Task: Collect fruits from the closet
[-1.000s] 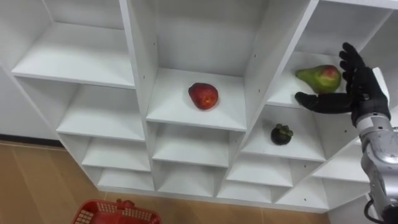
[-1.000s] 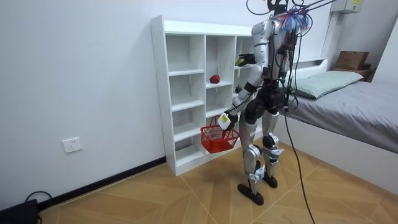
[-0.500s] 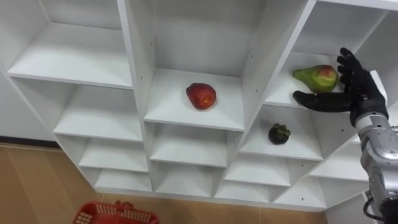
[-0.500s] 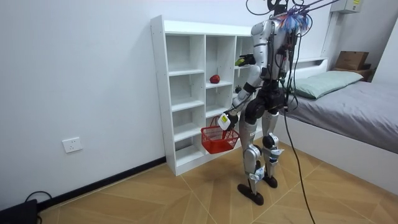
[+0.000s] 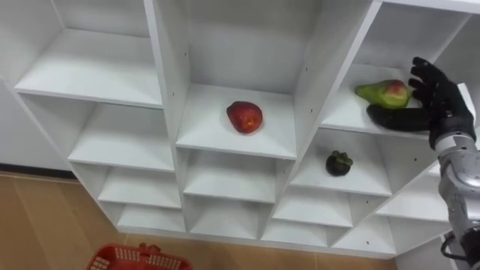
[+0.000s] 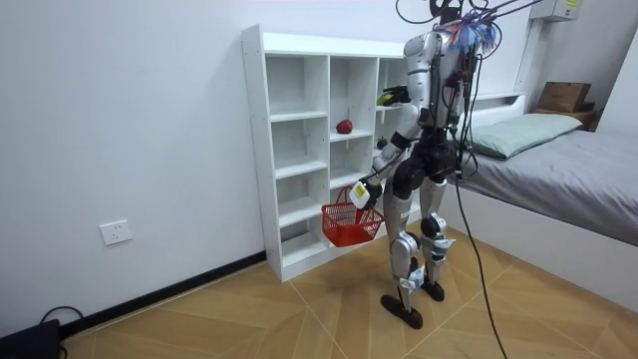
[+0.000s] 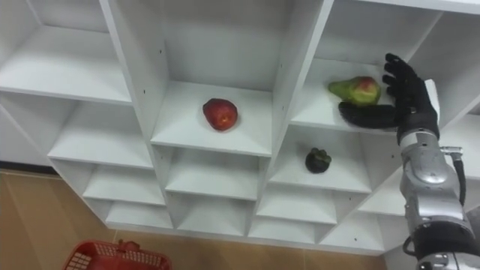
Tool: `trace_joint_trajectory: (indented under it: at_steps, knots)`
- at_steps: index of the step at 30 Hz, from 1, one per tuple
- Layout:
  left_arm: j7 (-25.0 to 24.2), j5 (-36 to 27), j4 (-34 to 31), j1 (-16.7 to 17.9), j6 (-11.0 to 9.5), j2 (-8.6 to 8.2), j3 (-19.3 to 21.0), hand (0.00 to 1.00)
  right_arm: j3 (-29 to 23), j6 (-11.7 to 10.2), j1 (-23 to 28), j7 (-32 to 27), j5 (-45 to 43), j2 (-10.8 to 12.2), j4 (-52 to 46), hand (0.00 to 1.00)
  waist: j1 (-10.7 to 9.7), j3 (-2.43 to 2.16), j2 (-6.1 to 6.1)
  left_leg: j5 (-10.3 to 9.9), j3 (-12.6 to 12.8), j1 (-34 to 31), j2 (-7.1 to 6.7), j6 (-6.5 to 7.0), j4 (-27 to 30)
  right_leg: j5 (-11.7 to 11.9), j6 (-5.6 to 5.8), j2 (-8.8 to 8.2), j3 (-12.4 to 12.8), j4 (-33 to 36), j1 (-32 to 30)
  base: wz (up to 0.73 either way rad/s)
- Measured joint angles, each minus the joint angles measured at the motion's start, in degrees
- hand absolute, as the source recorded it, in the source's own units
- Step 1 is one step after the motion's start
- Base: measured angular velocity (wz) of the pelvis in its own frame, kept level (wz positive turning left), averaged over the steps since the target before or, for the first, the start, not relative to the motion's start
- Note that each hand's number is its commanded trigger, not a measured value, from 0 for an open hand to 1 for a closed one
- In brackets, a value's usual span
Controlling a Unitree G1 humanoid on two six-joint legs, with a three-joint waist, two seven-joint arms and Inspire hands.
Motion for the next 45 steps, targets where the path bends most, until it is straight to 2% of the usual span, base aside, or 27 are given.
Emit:
trace_joint_trajectory:
  at_steps: [9,14,26,29,31,32,34,37,41,45]
  knots:
    - [-0.05,-0.01,0.34,-0.39,0.36,0.05,-1.08,1.0,-0.02,-0.24,-0.58,-0.79,0.57,-0.8,1.16,1.0,0.12,-0.12,0.02,0.03,0.05,0.09,0.04,-0.05,0.19,0.0,0.0,0.06,-0.01,-0.03,0.0,0.0]
    - [-0.09,-0.03,1.44,-1.3,0.69,0.08,-1.03,1.0,0.36,0.44,-0.56,-0.5,-0.38,-0.82,1.15,1.0,0.15,-0.07,-0.08,0.03,0.09,0.43,0.03,-0.05,0.17,-0.01,0.02,0.04,0.12,-0.05,0.3,0.0]
    - [-0.91,-0.11,2.28,-1.96,0.71,0.22,-1.01,1.0,0.74,1.23,-0.53,2.58,-1.53,-0.75,0.87,1.0,0.18,-0.21,-0.77,0.03,0.13,0.35,-0.03,-0.05,0.17,-0.04,0.01,-0.03,0.22,-0.1,0.43,0.0]
    - [-1.55,-0.07,2.01,-2.02,0.7,0.41,-1.01,1.0,0.81,2.19,-0.52,2.64,-2.88,-0.75,-0.49,1.0,0.21,-0.39,-1.07,0.03,0.2,0.26,-0.06,-0.05,0.26,-0.06,0.0,-0.02,0.64,-0.11,0.28,-0.02]
    - [-1.76,0.0,0.85,-1.93,0.7,0.62,-1.02,1.0,0.98,2.38,-0.44,3.01,-4.43,-0.76,-1.63,1.0,0.12,-0.69,-1.49,0.08,0.25,-0.11,-0.07,-0.05,0.67,-0.05,0.0,-0.01,0.89,0.01,-0.19,-0.04]
    - [-1.77,-0.04,0.36,-1.94,0.66,0.7,-1.02,1.0,1.11,2.65,-0.35,3.1,-4.5,-0.76,-2.37,1.0,0.11,-0.67,-1.56,0.08,0.25,-0.26,-0.06,-0.06,0.73,-0.05,-0.01,0.0,0.91,0.0,-0.29,0.0]
    - [-1.71,-0.01,-0.32,-2.18,0.54,0.71,-1.06,1.0,2.47,2.83,0.43,3.17,-5.72,-0.77,-5.52,1.0,-0.02,-0.66,-1.59,0.09,0.23,-0.6,-0.07,-0.06,0.99,-0.04,-0.03,-0.01,0.92,0.01,-0.58,0.0]
    - [-1.2,-0.01,-0.33,-3.48,0.52,0.7,-1.55,1.0,5.24,2.77,4.51,3.24,-6.41,-0.76,-14.06,1.0,-0.11,-0.54,-1.19,0.08,0.14,-0.5,-0.04,-0.06,0.99,-0.03,-0.03,0.04,1.25,-0.08,-0.64,0.0]
    - [0.13,0.04,-0.81,-3.99,0.5,0.68,-1.52,1.0,5.18,2.7,7.85,2.94,-9.62,-0.54,-20.45,1.0,-0.17,-0.41,-0.4,0.08,0.41,-0.6,-0.01,-0.06,0.96,-0.03,-0.02,0.02,1.52,-0.04,-0.82,-0.01]
    - [1.06,-0.02,-1.41,-3.89,0.4,0.35,-1.47,1.0,4.44,2.72,12.62,2.97,-10.89,-0.55,-26.87,1.0,-0.58,-0.86,0.46,0.1,0.95,-0.61,0.05,-0.07,0.55,-0.02,-0.03,0.05,1.61,0.04,-1.28,-0.07]
